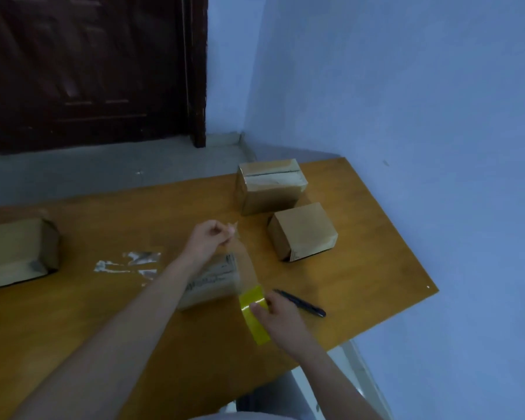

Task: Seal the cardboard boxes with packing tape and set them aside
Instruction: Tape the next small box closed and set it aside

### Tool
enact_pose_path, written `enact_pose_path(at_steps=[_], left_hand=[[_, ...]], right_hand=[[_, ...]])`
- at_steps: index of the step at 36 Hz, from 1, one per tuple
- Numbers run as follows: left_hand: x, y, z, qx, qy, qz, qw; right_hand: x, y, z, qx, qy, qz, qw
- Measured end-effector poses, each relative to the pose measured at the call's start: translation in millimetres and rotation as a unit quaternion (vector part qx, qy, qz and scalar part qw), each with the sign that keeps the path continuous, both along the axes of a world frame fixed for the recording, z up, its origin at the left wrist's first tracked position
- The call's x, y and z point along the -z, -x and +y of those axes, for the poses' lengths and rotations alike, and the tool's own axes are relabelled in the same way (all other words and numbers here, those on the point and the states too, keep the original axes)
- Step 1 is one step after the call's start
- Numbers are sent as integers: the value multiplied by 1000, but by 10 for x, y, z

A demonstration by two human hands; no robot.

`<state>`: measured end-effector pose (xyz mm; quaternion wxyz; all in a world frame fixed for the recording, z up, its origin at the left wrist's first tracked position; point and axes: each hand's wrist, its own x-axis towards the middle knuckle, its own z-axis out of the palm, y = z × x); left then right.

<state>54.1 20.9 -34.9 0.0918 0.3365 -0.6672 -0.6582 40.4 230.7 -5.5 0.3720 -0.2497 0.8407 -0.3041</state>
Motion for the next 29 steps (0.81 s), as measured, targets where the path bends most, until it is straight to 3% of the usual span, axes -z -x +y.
enact_pose_path(at_steps=[10, 14, 29], left_hand=[[370, -46, 6, -16, 99, -46, 994], [388, -14, -6, -29, 69, -46, 996], [447, 18, 6, -99, -40, 14, 994]], right_hand=[[300, -91, -52, 14, -57, -4, 998], [329, -70, -27, 7, -53, 33, 998], [304, -8, -64, 19, -20, 15, 1000]])
